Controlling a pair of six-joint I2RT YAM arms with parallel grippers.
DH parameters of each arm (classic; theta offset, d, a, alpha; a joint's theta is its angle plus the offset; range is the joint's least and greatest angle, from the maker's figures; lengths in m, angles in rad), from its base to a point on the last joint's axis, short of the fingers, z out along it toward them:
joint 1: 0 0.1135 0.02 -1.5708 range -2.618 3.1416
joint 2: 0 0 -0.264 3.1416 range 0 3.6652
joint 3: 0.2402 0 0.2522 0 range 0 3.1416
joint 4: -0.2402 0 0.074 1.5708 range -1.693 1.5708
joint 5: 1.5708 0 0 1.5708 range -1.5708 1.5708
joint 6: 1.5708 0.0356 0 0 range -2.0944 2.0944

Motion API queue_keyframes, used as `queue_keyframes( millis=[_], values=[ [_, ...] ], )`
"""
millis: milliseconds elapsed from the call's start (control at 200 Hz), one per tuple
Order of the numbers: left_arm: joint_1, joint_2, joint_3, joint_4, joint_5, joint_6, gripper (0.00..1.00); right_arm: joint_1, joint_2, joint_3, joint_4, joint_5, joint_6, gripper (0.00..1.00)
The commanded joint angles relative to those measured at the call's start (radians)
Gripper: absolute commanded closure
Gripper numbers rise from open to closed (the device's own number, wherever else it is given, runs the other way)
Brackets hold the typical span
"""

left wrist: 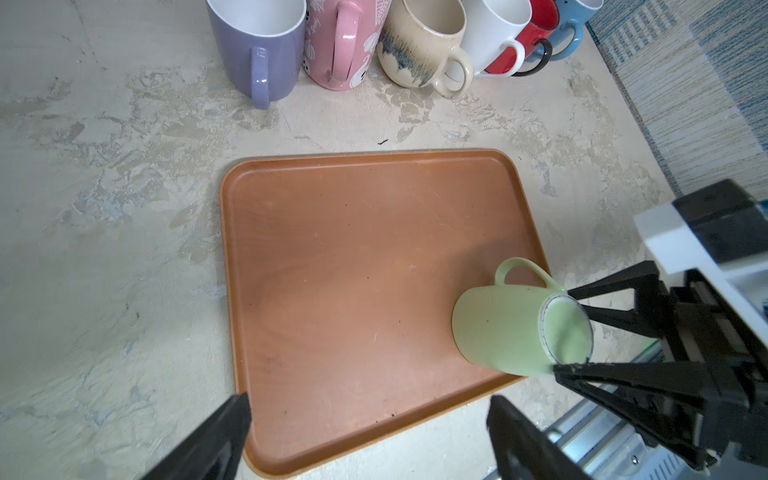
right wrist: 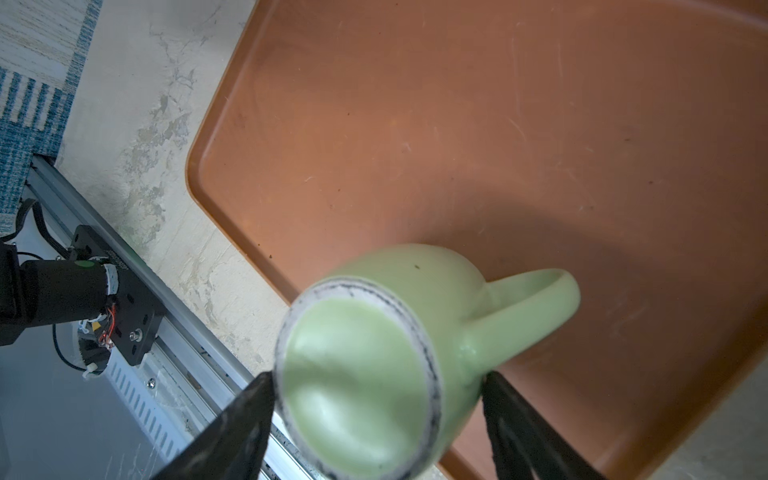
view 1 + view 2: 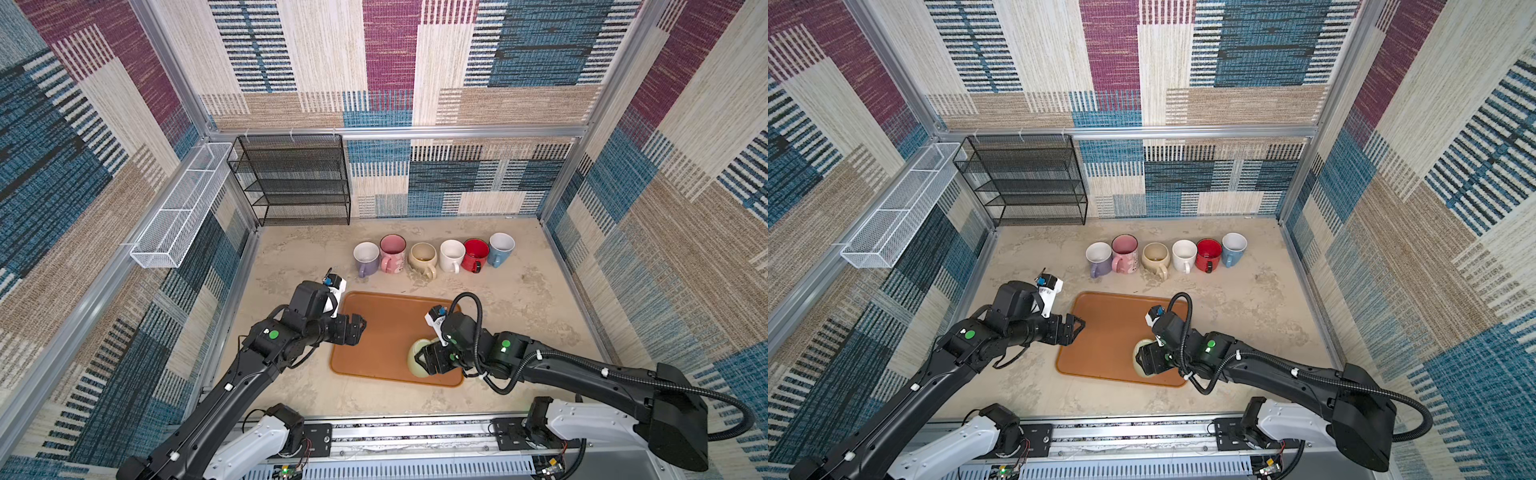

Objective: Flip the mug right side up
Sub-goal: 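Withdraw the left gripper while the right gripper lowers onto the upside-down green mug, then close the right gripper on the green mug and tilt it while the left gripper approaches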

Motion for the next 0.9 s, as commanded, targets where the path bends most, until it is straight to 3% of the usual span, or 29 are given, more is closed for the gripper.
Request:
queue_keyframes(
  millis=[0,511,892],
  values=[
    [0.0,-0.02,-0.013,-0.011,0.029,-0.02,0.07,0.003,0.036,0.02,0.038,0.035,0.033,0.27],
    [0.0,-0.079,-0.032,-0.023,0.053,-0.021,0.08,0.003,0.201,0.119,0.108,0.062,0.032,0.43],
    [0.0,-0.082,-0.04,-0.02,0.056,-0.018,0.08,0.003,0.321,0.22,0.148,0.056,-0.009,0.83]
  ],
)
